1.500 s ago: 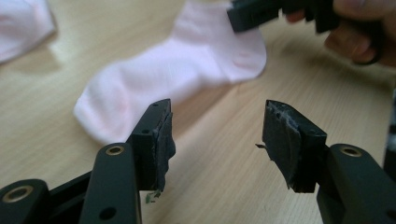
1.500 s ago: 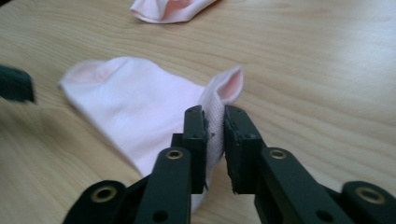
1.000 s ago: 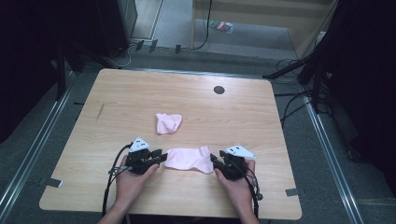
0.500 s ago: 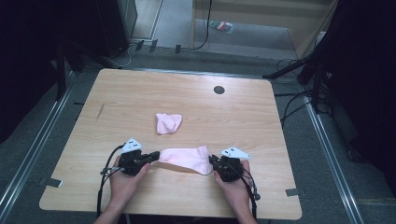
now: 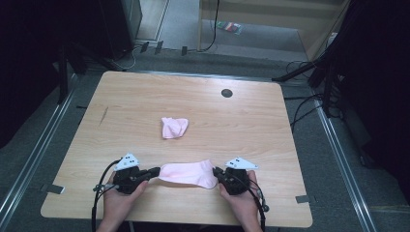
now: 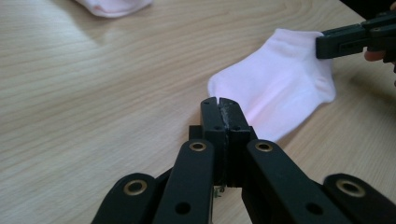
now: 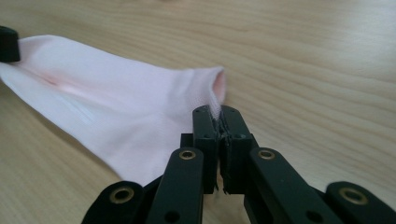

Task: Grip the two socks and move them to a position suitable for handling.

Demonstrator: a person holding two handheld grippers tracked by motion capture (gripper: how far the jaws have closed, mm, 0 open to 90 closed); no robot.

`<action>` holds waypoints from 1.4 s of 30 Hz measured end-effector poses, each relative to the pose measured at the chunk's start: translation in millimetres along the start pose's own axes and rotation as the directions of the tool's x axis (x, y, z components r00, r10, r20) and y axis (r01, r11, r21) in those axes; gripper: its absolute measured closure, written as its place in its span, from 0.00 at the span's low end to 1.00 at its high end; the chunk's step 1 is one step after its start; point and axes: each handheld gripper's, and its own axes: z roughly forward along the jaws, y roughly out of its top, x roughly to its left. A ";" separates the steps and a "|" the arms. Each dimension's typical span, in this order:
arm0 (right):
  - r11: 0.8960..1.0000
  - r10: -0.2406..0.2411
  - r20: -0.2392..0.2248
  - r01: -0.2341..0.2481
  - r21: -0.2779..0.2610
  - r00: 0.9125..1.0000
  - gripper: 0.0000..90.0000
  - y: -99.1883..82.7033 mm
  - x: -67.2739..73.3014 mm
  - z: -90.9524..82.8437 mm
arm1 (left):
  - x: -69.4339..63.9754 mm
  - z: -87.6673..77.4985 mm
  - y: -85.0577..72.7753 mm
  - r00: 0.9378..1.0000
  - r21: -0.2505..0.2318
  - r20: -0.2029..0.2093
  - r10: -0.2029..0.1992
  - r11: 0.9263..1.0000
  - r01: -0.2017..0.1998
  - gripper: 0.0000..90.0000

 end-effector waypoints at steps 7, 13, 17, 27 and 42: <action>1.000 -0.008 -0.017 0.009 0.025 1.000 0.96 -2.1 -0.8 9.0 | -6.6 12.3 -5.8 1.000 0.063 -0.012 0.023 0.998 -0.022 1.00; 0.998 -0.060 0.046 0.059 0.025 0.997 0.96 0.6 -0.9 8.9 | -3.9 9.5 -6.1 0.997 0.063 -0.072 0.027 0.998 -0.022 1.00; 0.998 -0.064 0.020 0.064 0.020 0.998 0.90 3.0 -5.1 5.6 | -1.0 8.0 -5.5 0.999 0.047 -0.051 0.018 0.999 -0.015 1.00; 0.998 -0.062 -0.054 0.061 -0.021 0.997 0.89 0.0 21.5 2.6 | -24.6 10.5 0.2 0.993 -0.012 -0.051 0.108 0.994 -0.109 0.90; 0.989 -0.119 -0.058 0.123 0.079 0.991 1.00 -13.0 16.6 4.0 | -27.3 23.1 -10.3 0.953 0.105 -0.085 0.292 0.953 -0.283 0.69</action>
